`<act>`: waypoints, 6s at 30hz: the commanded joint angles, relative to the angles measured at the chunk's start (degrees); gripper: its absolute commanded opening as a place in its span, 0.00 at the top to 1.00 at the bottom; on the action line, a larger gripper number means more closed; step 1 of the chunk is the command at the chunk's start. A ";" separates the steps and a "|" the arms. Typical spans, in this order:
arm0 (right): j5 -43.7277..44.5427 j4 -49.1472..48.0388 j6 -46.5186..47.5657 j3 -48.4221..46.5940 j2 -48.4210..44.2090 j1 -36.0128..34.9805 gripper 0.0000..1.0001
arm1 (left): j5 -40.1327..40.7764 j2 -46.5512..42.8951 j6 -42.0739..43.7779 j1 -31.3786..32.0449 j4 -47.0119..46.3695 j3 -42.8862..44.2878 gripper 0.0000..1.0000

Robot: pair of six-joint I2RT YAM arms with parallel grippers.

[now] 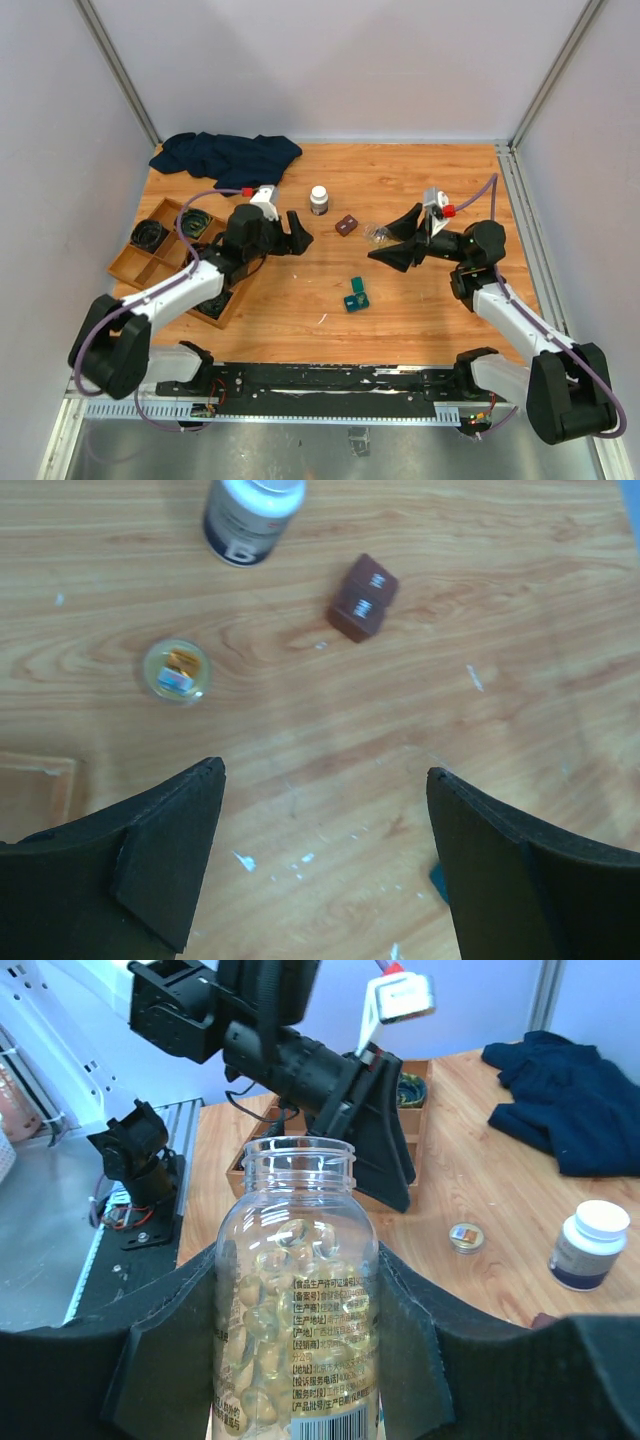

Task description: Sort the pills into containers

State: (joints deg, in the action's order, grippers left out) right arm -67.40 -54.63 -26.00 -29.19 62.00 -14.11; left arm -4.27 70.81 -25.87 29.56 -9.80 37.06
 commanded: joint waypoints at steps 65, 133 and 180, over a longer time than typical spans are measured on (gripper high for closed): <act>-14.07 14.43 9.79 -6.77 -0.66 5.34 0.99 | -34.01 -0.15 -27.41 -0.33 -37.53 -6.51 0.87; -5.25 62.45 46.46 -18.58 0.33 -6.01 0.99 | -19.17 3.03 -32.30 14.86 -49.99 -6.84 0.89; -11.42 51.49 33.47 -16.80 0.15 -5.49 0.99 | -40.46 3.46 8.27 18.21 -28.43 1.07 0.94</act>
State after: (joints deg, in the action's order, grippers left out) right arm -74.26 5.41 10.04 -45.06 63.00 -19.11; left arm -29.34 71.75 -31.57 45.93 -41.60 37.32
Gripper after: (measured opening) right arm 0.534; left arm 0.462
